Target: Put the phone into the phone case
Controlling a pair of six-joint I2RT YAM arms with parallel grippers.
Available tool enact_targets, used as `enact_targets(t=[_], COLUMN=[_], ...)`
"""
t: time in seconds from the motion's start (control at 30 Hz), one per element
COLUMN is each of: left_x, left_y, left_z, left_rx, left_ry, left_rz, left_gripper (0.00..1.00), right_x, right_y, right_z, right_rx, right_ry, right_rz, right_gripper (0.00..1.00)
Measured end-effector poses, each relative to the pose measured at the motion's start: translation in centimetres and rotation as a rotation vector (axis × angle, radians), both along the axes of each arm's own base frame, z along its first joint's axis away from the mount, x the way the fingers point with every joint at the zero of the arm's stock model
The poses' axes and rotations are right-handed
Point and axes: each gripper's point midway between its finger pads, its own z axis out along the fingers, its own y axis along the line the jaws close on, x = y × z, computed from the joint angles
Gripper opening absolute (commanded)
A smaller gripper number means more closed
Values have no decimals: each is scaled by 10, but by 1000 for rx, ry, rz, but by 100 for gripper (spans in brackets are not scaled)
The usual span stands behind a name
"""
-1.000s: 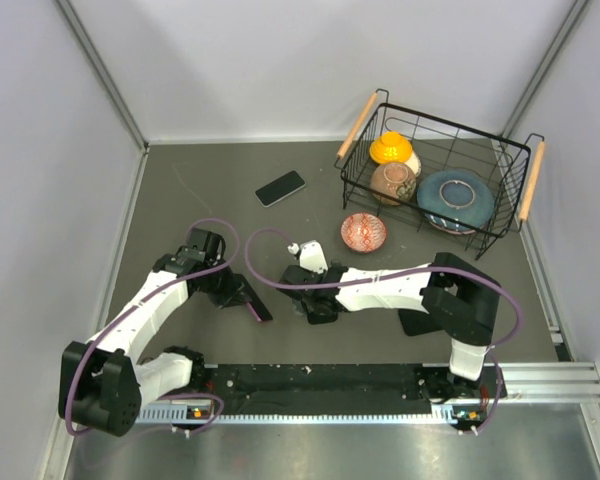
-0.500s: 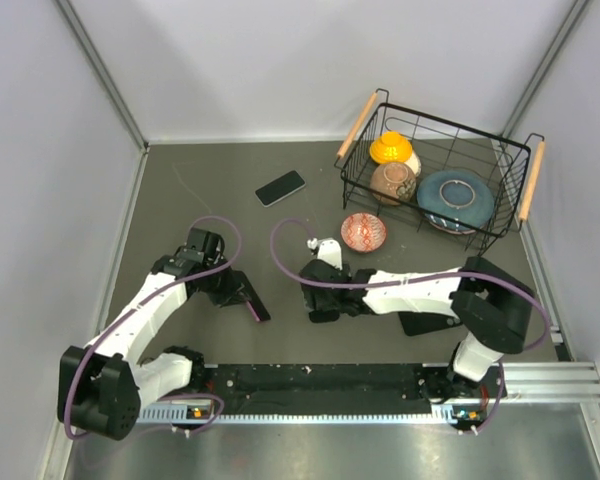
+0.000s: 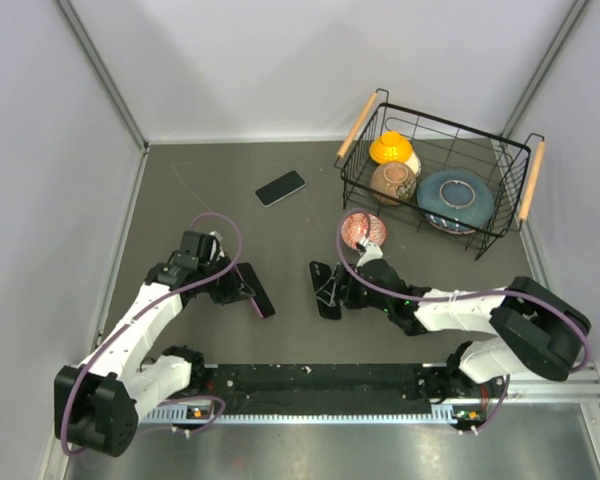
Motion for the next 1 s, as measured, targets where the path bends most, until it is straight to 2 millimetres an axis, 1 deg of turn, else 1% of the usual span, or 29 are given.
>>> enact_targets(t=[0.1,0.2,0.27,0.37,0.43,0.6,0.8,0.93,1.0], left_x=[1,3,3,4,3,2,1,3,3], left_y=[-4,-7,-9,-11,-12,-14,-20,-28,-33], left_z=[5,8,9,10,10,10,11,18,21], left_rx=[-24,-40,-51,-65,-71,-84,-117,-171,-200], left_ry=[-24,-33,-38,-44,-44,-42,-49,-76,-88], left_rz=[-16,-25,-31,-39,-42,-51,-72,-106,-125], left_gripper=[0,0,0,0,0,0,0,0,0], right_x=[-4,-12,-13,-7,-4,1,4,8,10], right_y=[-6,-17,-26,-38,-43,-53,-65,-70,-70], right_z=[5,6,8,10,12,15,15,14,12], right_rx=[88,160,204,240,260,276,248,211,191], right_ry=[20,49,63,70,71,84,78,64,61], right_rz=[-4,-17,-41,-88,-111,-158,-197,-208,-203], right_gripper=[63,66,63,55,52,49,41,28,24])
